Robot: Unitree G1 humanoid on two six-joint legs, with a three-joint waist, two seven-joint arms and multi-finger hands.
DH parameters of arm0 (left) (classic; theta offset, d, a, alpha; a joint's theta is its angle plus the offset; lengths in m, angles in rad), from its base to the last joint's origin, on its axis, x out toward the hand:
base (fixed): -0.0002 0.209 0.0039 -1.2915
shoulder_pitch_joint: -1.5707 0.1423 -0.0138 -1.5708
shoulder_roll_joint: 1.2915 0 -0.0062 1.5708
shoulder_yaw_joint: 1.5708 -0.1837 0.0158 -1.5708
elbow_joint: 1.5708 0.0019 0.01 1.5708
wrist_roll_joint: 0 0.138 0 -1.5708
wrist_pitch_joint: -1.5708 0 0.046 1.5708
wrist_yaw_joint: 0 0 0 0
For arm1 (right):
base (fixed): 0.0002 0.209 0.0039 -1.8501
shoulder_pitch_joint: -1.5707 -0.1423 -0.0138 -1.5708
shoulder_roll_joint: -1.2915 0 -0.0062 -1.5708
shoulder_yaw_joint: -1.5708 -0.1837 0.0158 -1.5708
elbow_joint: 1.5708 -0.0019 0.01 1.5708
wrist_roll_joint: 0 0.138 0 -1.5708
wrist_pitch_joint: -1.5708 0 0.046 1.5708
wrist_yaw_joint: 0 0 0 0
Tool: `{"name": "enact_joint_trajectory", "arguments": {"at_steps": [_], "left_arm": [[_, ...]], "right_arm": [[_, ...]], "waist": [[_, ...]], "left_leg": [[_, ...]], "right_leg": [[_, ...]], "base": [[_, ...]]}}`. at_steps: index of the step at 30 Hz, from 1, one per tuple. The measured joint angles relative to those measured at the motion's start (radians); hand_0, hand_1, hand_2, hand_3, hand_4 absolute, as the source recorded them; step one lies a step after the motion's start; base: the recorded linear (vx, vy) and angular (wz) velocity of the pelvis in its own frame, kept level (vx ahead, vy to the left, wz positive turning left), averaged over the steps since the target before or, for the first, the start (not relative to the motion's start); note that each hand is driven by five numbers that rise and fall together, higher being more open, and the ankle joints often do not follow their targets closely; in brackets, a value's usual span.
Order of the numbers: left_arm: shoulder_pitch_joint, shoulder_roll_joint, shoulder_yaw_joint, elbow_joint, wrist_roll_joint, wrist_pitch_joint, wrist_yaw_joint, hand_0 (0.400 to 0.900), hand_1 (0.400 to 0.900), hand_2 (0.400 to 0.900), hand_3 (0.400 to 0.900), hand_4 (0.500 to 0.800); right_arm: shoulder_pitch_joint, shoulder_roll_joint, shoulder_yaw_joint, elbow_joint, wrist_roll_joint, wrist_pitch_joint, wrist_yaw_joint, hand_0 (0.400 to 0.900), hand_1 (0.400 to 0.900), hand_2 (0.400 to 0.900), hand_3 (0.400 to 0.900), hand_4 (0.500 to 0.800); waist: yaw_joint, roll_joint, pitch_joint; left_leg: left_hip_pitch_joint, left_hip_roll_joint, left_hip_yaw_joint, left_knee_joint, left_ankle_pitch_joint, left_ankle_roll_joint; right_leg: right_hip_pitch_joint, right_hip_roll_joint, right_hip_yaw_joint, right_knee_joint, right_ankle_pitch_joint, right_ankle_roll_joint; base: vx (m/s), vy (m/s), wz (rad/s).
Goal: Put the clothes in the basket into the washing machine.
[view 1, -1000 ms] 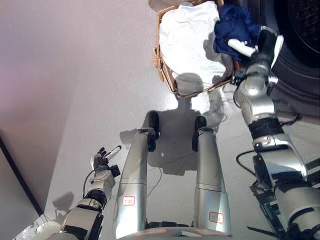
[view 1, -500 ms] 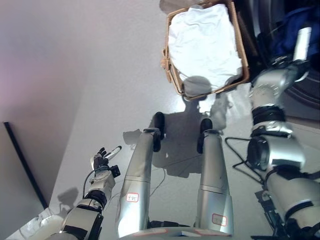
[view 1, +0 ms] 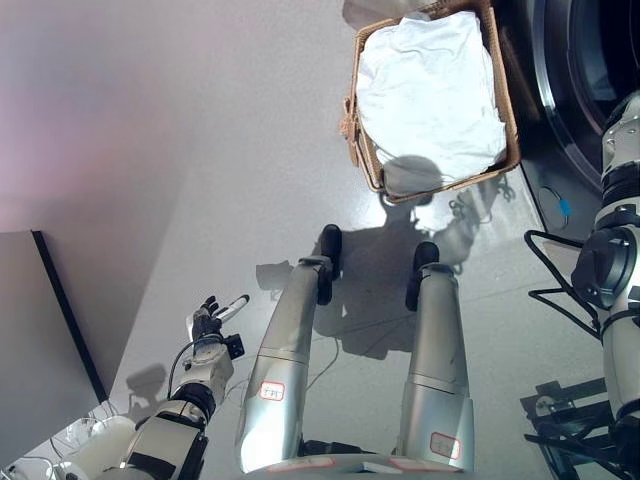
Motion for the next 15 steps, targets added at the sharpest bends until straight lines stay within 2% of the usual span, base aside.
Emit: {"name": "enact_joint_trajectory", "arguments": {"at_steps": [6, 9, 11, 15], "left_arm": [[0.000, 0.000, -0.004, 0.000, 0.000, 0.000, -0.001, 0.900, 0.900, 0.900, 0.900, 0.800], [0.000, 0.000, -0.003, -0.001, -0.001, 0.000, -0.001, 0.900, 0.900, 0.900, 0.900, 0.800], [0.000, 0.000, -0.002, 0.001, -0.001, 0.000, -0.003, 0.900, 0.900, 0.900, 0.900, 0.800], [0.001, -0.009, 0.006, 0.006, -0.001, 0.011, -0.003, 0.900, 0.900, 0.900, 0.900, 0.800]], "right_arm": [[0.000, 0.006, 0.000, 0.000, 0.015, 0.000, 0.011, 0.900, 0.900, 0.900, 0.900, 0.800], [0.018, 0.036, 0.002, -0.028, 0.021, -0.004, 0.019, 0.900, 0.900, 0.900, 0.900, 0.800], [0.059, 0.072, 0.008, -0.082, 0.018, -0.007, 0.030, 0.900, 0.900, 0.900, 0.900, 0.800], [0.184, 0.236, 0.010, -0.200, 0.006, -0.034, 0.030, 0.900, 0.900, 0.900, 0.900, 0.800]], "waist": [[0.000, 0.004, -0.002], [-0.002, 0.004, -0.002], [-0.003, 0.004, -0.002], [-0.018, 0.003, -0.002]], "left_leg": [[0.010, 0.001, -0.003, -0.009, 0.004, -0.004], [0.016, 0.002, -0.007, -0.010, 0.003, -0.004], [0.024, 0.003, -0.010, -0.016, 0.005, -0.005], [0.097, 0.014, -0.024, -0.071, 0.018, -0.005]], "right_leg": [[0.012, 0.001, -0.004, -0.012, 0.002, -0.001], [0.022, 0.001, -0.009, -0.018, 0.005, -0.003], [0.033, 0.002, -0.014, -0.028, 0.012, -0.004], [0.117, 0.006, -0.038, -0.096, 0.026, -0.010]], "base": [[0.00, 0.000, 0.00], [0.00, 0.006, -0.02], [-0.04, 0.026, -0.10], [0.00, 0.045, -0.10]]}}
